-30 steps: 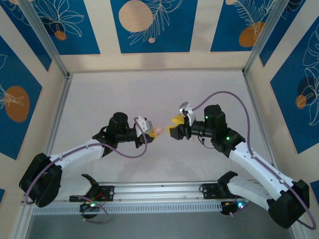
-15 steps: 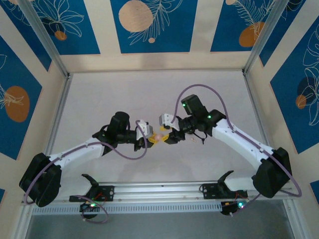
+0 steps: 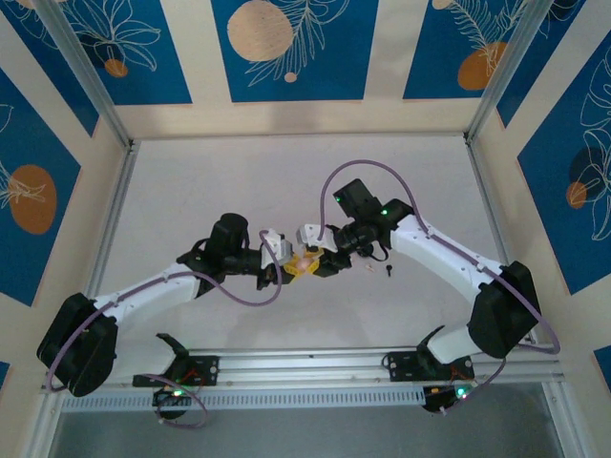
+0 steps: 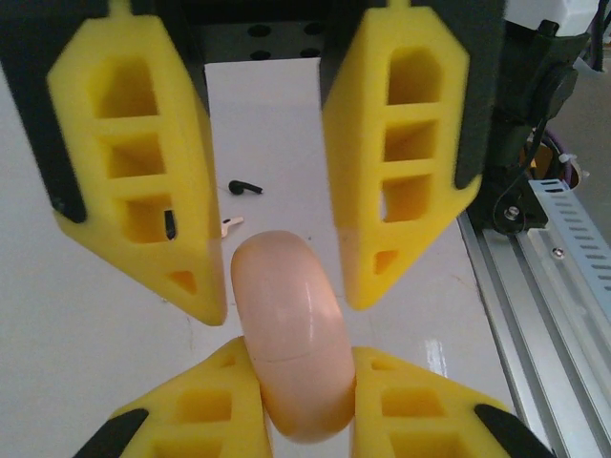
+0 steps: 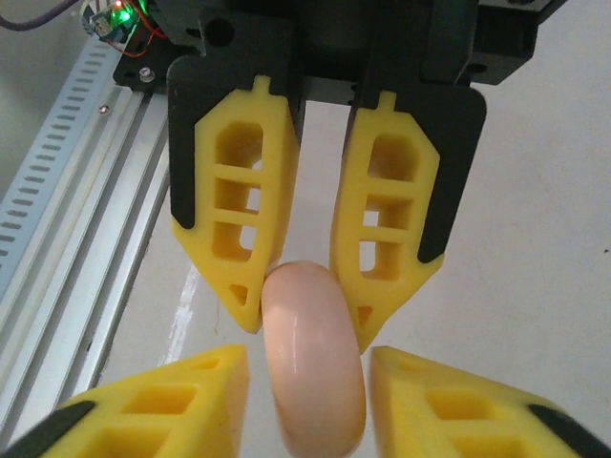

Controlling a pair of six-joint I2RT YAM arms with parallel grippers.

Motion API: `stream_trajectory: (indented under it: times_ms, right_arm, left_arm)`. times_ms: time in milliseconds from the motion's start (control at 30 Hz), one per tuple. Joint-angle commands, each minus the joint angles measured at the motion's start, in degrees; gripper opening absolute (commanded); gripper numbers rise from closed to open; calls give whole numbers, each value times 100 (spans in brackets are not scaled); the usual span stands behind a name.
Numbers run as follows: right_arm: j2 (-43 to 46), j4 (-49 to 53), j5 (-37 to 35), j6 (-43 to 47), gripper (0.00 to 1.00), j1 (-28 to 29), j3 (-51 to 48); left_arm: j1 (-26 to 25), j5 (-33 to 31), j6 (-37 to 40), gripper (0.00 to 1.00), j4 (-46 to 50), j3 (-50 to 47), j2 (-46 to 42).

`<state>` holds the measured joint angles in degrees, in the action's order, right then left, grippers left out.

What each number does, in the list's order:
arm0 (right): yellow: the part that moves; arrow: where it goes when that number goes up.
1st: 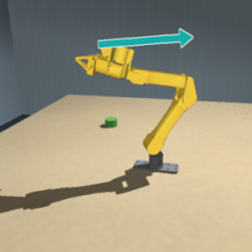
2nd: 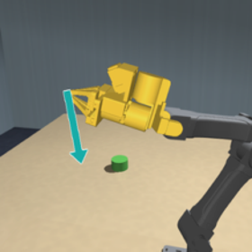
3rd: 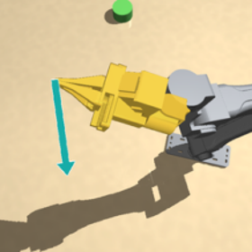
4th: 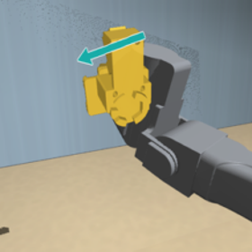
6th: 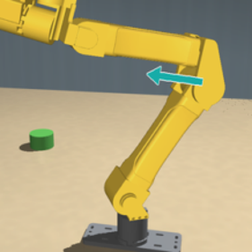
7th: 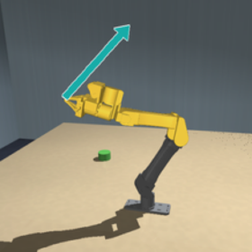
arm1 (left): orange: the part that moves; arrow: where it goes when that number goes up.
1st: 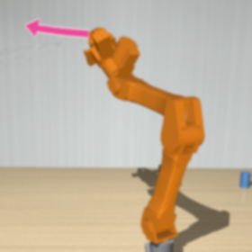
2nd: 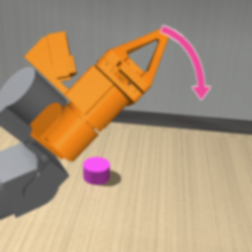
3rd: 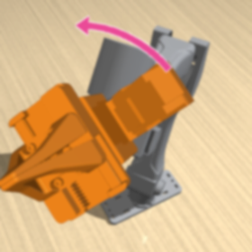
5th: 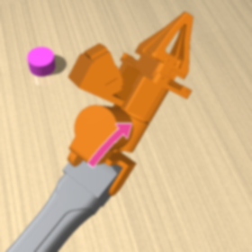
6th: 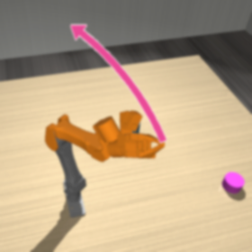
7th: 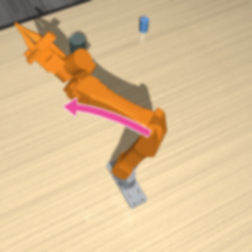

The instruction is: Insert wireless bluetooth earbuds into charging case

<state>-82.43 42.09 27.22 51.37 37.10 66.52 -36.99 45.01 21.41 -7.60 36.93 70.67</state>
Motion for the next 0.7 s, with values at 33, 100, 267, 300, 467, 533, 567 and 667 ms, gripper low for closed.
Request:
stream_trajectory:
  times_ms: [33, 100, 267, 300, 467, 533, 567, 667]
  right_arm:
    - [-6, 257, 291, 220, 23, -8, 208]
    - [116, 117, 397, 187, 18, -73, 128]
    - [823, -1025, 1092, -340, 16, -429, -674]
    - [970, -1253, 1263, -476, 16, -520, -866]
    - [1406, -2590, 2275, -1512, 16, -1014, -1717]
    - [1470, -3048, 2489, -1855, 16, -1100, -1992]
    - [1484, -3252, 2566, -2001, 16, -1112, -2099]
    - [1459, -3598, 2590, -2295, 16, -1117, -2254]
  left_arm:
    - [19, 177, 80, 14, 8, 124, -30]
    - [29, 91, 18, 26, -104, 84, -66]
    - [27, -15, -289, 55, -811, -223, -184]
    - [26, -27, -335, 56, -919, -275, -198]
    - [33, 90, -496, 56, -1327, -414, -213]
    - [32, 163, -548, 56, -1391, -409, -206]
    - [30, 208, -576, 56, -1438, -412, -199]
    - [33, 345, -702, 56, -1577, -413, -186]
